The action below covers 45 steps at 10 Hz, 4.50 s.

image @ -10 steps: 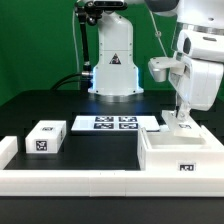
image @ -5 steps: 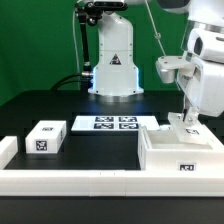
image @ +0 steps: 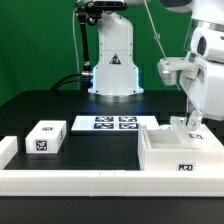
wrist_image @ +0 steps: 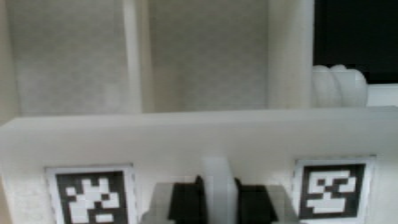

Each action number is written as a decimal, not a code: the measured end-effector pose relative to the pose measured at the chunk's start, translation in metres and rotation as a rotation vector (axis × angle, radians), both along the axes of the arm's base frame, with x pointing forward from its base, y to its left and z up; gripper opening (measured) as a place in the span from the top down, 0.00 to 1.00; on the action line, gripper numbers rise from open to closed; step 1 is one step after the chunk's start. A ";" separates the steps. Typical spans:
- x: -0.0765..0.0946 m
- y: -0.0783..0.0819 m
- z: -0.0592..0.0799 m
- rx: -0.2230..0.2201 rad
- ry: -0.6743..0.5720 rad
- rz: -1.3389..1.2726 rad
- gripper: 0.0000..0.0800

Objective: Assemble cabinet

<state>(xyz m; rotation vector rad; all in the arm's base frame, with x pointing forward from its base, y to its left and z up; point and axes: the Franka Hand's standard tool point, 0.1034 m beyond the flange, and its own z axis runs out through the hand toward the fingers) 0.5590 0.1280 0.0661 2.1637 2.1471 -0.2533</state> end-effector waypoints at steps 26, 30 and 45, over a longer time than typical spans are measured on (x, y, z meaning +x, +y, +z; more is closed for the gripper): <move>-0.006 0.000 0.028 -0.055 0.052 -0.021 0.19; -0.041 -0.002 0.021 -0.063 0.092 -0.014 0.19; -0.111 -0.008 0.013 -0.023 0.068 0.071 0.19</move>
Offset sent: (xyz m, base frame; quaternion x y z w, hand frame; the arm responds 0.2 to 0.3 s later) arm 0.0374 0.0047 -0.0033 0.0228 0.0150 0.0070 0.9996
